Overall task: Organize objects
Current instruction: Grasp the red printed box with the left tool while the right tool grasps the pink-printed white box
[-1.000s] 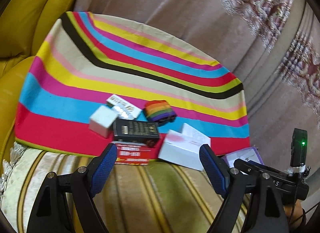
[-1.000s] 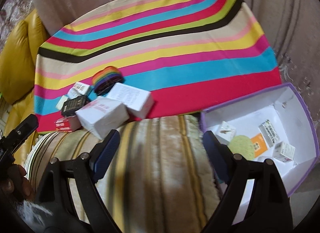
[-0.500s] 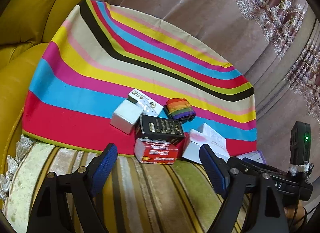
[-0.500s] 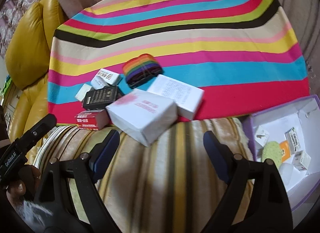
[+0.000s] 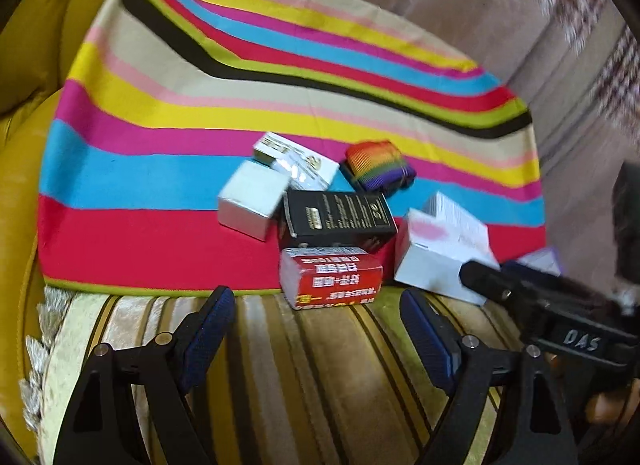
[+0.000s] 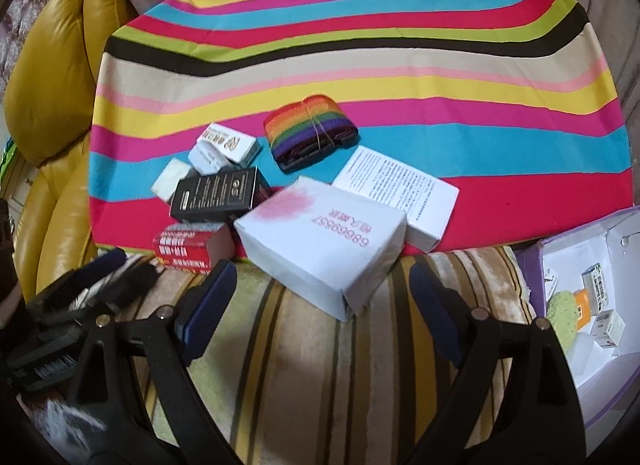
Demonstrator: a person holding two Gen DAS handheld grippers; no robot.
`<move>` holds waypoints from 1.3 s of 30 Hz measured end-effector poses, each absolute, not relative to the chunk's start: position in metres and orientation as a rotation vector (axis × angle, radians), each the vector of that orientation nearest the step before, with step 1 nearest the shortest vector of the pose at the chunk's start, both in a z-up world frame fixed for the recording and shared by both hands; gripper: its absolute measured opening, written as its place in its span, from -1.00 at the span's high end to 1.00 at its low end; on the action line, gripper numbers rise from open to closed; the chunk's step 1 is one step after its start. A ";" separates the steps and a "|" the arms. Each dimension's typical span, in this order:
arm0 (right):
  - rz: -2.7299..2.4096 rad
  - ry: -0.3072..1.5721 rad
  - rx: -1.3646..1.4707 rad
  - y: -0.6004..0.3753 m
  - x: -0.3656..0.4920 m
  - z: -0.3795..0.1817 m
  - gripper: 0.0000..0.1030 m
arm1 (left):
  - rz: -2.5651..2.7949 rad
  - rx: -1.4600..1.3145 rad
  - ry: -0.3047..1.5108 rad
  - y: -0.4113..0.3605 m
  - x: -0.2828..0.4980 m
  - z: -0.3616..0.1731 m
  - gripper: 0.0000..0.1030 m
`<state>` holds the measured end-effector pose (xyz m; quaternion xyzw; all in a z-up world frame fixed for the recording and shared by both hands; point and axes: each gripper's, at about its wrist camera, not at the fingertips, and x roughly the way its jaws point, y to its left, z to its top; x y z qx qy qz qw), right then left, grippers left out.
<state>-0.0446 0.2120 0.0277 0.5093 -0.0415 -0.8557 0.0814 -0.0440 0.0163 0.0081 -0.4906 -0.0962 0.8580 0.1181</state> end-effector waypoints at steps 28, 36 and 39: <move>-2.701 -0.154 1.637 0.184 -0.066 0.030 -0.88 | 2.553 -1.478 -0.420 -0.023 -0.036 -0.006 -0.23; -2.756 -0.005 1.702 0.166 -0.069 0.022 -0.88 | 2.563 -1.437 -0.527 -0.033 -0.033 -0.009 -0.22; -2.772 0.005 1.722 0.164 -0.072 0.019 -0.88 | 2.557 -1.428 -0.549 -0.034 -0.032 -0.011 -0.22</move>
